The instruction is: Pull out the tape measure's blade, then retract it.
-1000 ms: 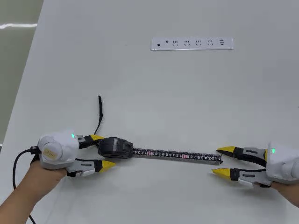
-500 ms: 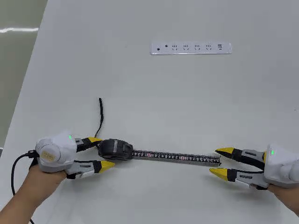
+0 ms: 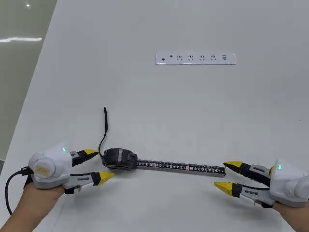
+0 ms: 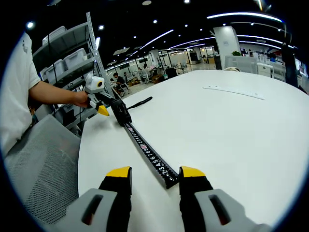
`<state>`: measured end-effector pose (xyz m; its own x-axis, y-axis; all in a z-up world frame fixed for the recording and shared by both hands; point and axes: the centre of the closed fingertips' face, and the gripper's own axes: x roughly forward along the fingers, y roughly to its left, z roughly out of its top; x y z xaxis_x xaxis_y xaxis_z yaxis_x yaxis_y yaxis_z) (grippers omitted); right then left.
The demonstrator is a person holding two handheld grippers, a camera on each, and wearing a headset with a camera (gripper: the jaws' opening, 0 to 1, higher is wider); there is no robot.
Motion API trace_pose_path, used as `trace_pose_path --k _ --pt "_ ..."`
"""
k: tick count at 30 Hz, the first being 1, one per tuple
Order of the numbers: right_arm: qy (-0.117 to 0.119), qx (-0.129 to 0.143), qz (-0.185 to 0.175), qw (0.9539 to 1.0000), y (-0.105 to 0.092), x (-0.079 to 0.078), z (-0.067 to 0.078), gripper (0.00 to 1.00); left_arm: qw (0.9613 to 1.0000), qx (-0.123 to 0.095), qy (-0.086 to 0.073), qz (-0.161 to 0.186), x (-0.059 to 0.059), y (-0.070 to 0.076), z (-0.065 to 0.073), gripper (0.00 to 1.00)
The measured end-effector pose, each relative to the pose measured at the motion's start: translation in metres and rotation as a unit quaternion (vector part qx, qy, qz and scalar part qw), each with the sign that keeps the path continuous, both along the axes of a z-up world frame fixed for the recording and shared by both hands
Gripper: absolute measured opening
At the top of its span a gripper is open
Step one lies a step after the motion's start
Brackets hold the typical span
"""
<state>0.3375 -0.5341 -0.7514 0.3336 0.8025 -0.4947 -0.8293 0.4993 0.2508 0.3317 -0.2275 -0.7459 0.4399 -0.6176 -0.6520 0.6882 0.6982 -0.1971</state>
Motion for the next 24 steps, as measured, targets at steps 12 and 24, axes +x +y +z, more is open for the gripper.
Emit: trace_pose_path --k 12,24 --pt "-0.007 0.002 -0.044 0.999 -0.003 -0.003 0.017 0.43 0.9997 0.002 -0.003 0.026 -0.016 0.016 0.005 0.51" --pt "-0.025 0.011 -0.064 0.9976 -0.002 -0.008 0.038 0.45 0.9989 -0.001 -0.013 0.045 -0.028 0.024 0.017 0.52"
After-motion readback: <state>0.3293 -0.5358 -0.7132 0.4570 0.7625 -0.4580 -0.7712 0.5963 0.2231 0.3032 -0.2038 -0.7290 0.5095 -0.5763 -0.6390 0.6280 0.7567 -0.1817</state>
